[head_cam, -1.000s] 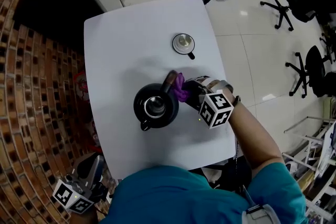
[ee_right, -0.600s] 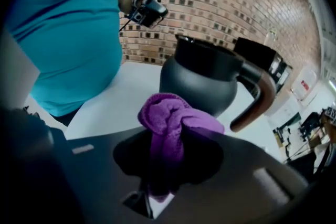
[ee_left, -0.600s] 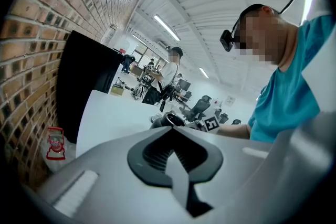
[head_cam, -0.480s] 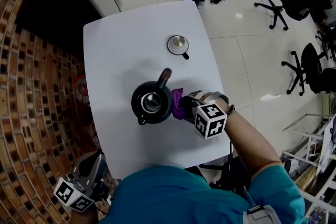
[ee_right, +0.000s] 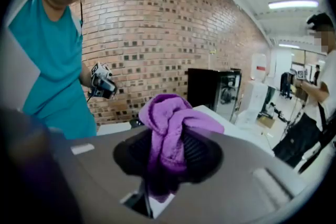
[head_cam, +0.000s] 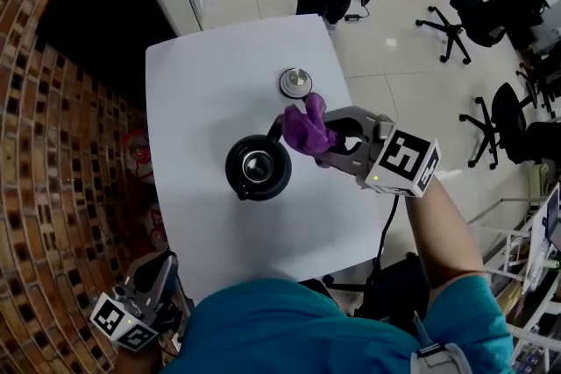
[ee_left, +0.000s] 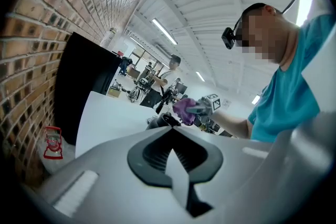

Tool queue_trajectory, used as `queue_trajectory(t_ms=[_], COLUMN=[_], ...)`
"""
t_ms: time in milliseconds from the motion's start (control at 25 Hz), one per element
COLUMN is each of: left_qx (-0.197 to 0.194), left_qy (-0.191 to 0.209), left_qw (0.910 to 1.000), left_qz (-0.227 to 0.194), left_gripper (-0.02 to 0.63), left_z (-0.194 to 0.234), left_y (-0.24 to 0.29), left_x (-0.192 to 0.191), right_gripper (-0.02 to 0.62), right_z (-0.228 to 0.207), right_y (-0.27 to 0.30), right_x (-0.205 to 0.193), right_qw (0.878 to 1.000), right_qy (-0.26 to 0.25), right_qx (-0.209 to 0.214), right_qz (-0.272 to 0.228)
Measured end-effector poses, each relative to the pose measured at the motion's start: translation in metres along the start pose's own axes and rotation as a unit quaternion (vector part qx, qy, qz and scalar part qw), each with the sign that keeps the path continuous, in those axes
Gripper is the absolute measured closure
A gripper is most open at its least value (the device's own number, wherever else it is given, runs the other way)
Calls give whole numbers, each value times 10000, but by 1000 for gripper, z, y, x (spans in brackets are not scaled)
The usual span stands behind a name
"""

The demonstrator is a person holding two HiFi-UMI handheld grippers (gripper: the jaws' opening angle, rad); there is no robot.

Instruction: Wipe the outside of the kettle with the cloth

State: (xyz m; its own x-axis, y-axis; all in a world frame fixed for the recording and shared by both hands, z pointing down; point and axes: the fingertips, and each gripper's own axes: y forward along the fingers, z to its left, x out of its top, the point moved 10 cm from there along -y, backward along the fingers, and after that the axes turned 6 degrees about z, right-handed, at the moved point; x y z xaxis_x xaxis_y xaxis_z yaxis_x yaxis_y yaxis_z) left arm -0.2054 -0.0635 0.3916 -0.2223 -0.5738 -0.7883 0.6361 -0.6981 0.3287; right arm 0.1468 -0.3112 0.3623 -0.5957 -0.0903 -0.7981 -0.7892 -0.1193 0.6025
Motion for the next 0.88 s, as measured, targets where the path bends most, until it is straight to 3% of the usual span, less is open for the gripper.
queue_trajectory(t_ms=[120, 200, 280, 560, 880], left_qx=[5, 52, 92, 243, 238], left_qy=[-19, -41, -63, -181, -161], left_qw=[10000, 9998, 9996, 9990, 9992], left_qz=[-96, -167, -249, -319, -278], left_gripper=[604, 604, 604, 604, 604], left_z=[1, 2, 4, 17, 13], left_y=[-8, -16, -24, -48, -51], left_x=[-4, -5, -5, -16, -19], right_gripper=[502, 502, 502, 502, 502], right_z=[-1, 3, 1, -42, -77], right_y=[35, 60, 71, 60, 57], right_x=[31, 31, 25, 3, -38], right_qw=[9973, 9916, 9886, 9939, 9831], right_qy=[-465, -746, -713, 528, 1751], right_qx=[226, 418, 475, 406, 534], right_qz=[520, 970, 1242, 884, 68])
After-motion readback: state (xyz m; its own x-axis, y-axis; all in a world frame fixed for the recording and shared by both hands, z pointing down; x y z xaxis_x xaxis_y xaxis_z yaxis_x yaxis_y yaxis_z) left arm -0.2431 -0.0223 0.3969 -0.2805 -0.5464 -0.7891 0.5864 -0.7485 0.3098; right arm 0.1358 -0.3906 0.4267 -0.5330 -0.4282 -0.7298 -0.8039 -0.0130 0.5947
